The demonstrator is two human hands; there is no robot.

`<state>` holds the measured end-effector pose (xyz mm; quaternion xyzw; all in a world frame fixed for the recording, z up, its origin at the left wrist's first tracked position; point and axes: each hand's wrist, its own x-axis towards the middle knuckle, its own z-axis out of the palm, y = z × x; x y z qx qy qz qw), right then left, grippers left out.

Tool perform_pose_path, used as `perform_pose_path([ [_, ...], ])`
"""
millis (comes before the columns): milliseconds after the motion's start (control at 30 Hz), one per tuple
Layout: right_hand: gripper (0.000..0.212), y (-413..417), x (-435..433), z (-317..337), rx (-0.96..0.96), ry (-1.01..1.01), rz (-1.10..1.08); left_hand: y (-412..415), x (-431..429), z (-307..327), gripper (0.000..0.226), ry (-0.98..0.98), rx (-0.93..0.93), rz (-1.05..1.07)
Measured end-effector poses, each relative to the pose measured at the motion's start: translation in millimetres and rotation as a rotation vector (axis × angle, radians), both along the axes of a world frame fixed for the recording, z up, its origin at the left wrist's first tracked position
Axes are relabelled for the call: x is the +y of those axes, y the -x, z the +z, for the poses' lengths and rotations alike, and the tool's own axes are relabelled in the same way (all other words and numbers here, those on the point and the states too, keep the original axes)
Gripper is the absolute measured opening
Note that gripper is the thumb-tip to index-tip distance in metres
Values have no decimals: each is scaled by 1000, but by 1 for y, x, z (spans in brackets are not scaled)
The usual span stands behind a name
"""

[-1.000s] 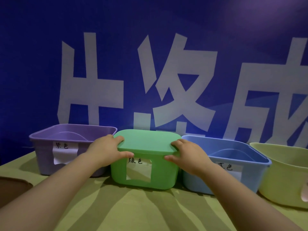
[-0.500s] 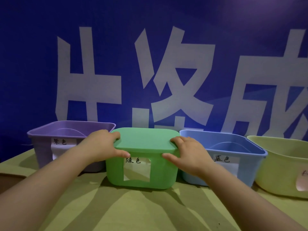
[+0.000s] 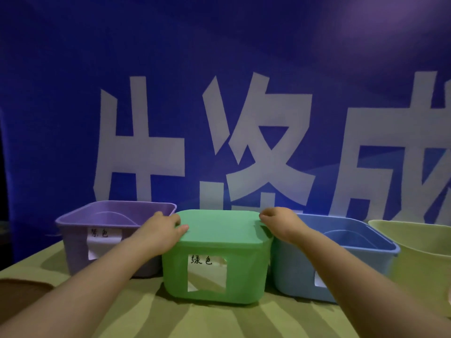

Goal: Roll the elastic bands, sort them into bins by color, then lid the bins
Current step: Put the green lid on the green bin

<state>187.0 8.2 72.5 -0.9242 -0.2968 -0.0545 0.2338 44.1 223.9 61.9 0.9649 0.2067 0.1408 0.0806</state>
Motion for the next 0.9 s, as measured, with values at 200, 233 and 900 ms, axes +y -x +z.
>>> perform_pose_path([
  [200, 33, -26, 17, -5, 16, -5, -166, -3, 1, -6, 42, 19, -30, 78],
  [233, 34, -28, 19, -5, 20, 10, -172, -2, 1, -6, 42, 13, -35, 78],
  [900, 41, -33, 25, -15, -115, 284, -164, -14, 2, -17, 36, -178, -76, 128],
])
